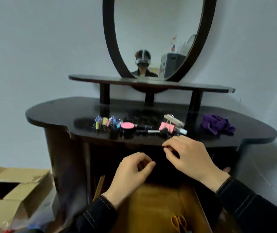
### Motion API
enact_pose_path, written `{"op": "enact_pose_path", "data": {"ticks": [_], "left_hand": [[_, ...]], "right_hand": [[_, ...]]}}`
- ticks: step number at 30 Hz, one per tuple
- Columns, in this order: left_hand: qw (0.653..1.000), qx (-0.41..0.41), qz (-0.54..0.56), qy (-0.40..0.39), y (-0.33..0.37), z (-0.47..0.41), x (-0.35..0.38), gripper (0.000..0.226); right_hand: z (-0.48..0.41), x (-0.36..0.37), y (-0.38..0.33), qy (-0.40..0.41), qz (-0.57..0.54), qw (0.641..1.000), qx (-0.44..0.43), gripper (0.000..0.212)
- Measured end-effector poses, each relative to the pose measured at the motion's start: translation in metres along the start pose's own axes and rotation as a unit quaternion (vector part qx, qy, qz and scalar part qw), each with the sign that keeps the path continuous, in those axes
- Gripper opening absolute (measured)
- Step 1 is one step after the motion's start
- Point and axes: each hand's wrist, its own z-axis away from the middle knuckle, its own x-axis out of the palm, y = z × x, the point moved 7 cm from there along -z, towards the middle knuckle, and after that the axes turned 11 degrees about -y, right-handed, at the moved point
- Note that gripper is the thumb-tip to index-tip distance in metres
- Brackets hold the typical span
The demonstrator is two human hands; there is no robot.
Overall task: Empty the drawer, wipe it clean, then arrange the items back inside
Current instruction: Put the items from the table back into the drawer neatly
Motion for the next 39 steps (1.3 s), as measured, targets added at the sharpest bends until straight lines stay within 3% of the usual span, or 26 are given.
{"op": "enact_pose_path", "data": {"ticks": [3,7,11,13,18,22,27,29,32,36,39], "left_hand": [[0.997,0.033,-0.016,0.065,0.016,-0.014,-0.039,0.007],[0.990,0.043,-0.059,0.118,0.018,-0.031,-0.073,0.007],[0.984,-0.016,-0.101,0.149,-0.001,-0.058,-0.102,0.010],[0.986,-0.053,-0.084,0.132,-0.010,-0.078,-0.110,0.012],[0.963,-0.035,-0.264,-0.027,-0.021,-0.112,-0.088,0.036],[0.966,0.006,-0.256,-0.020,-0.035,-0.106,-0.086,0.031],[0.974,0.027,-0.225,-0.002,-0.040,-0.101,-0.090,0.020],[0.977,0.020,-0.212,-0.005,-0.042,-0.102,-0.091,0.019],[0.979,0.017,-0.203,-0.008,-0.043,-0.103,-0.090,0.018],[0.981,0.013,-0.195,-0.005,-0.044,-0.103,-0.091,0.020],[0.979,0.013,-0.201,-0.007,-0.046,-0.103,-0.091,0.022]], "right_hand": [[-0.030,0.001,-0.002,0.021,-0.009,1.000,0.019,0.013],[-0.050,0.034,0.011,-0.058,-0.065,0.994,0.061,0.012],[-0.053,0.047,0.027,-0.071,-0.150,0.982,0.087,0.008],[-0.055,0.049,0.031,-0.088,-0.185,0.974,0.095,0.006],[-0.055,0.052,0.038,-0.102,-0.244,0.958,0.115,0.007],[-0.053,0.050,0.045,-0.089,-0.357,0.917,0.153,0.013],[-0.043,0.038,0.061,0.023,-0.502,0.835,0.225,0.021],[-0.039,0.038,0.069,0.041,-0.515,0.820,0.245,0.022],[-0.040,0.037,0.071,0.034,-0.468,0.851,0.236,0.026],[-0.068,0.031,0.050,-0.030,-0.269,0.946,0.179,0.017],[-0.101,0.037,0.027,-0.084,-0.150,0.976,0.138,0.021]]}}
